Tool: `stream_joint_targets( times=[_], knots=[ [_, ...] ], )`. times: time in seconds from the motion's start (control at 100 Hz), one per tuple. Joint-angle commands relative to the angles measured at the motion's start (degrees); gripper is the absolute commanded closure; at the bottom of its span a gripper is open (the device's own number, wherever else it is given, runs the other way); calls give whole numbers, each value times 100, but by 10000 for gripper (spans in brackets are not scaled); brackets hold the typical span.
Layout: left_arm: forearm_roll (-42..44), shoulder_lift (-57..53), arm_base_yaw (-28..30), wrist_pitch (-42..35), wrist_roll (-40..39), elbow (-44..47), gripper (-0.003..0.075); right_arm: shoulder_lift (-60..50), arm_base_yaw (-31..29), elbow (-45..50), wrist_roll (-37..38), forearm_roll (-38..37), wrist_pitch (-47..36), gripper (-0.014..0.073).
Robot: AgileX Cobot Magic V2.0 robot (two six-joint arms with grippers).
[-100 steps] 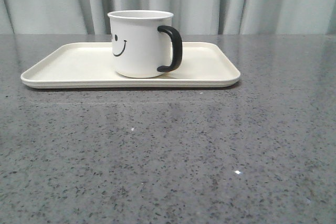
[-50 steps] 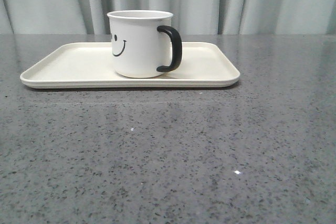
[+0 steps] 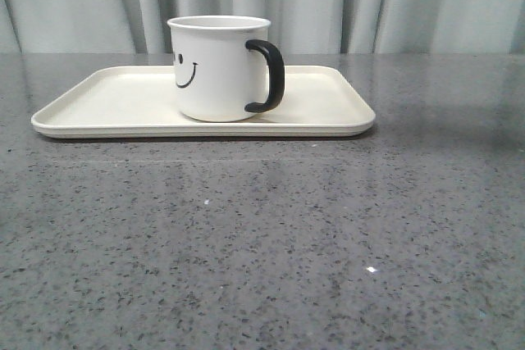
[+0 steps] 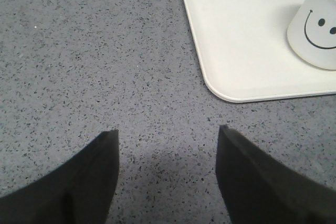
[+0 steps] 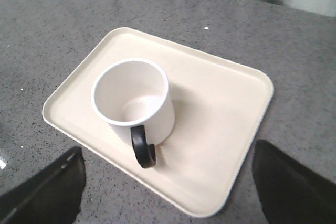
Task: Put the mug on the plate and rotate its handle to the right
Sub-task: 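Lower the right gripper into the mug and grip its rim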
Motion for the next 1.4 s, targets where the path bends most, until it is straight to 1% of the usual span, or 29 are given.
stream_joint_targets(
  times=[0.0,0.13,0.2,0.4,0.49,0.73,1.14,1.18,1.23,1.3,1.35,1.39],
  knots=[
    [-6,-25,7,-398,-52,-154,322,444,230,-612,119,-77,-428,-44],
    [-6,-25,7,-398,-52,-154,322,1237,462,-1350,520,-463,-332,-44],
    [-6,-25,7,-398,-52,-154,322,1614,576,-1737,883,-842,-212,-44],
    [-6,-25,7,-398,-52,-154,322,2500,921,-2672,2029,-2235,248,-44],
    [-6,-25,7,-398,-52,-154,322,2784,1046,-2893,2275,-2538,399,-44],
    [-6,-25,7,-398,-52,-154,322,3212,1173,-3004,2434,-2599,414,-43],
    [-6,-25,7,-398,-52,-154,322,3500,1177,-3004,2477,-2599,569,-41],
    [-6,-25,7,-398,-52,-154,322,3520,1177,-3004,2477,-2599,600,-20],
    [-6,-25,7,-398,-52,-154,322,3525,1177,-3004,2477,-2599,631,34],
    [-6,-25,7,-398,-52,-154,322,3525,1185,-3004,2477,-2599,658,153],
    [-6,-25,7,-398,-52,-154,322,3525,1185,-3004,2477,-2593,658,268],
    [-6,-25,7,-398,-52,-154,322,3525,1185,-3004,2477,-2589,658,341]
  ],
)
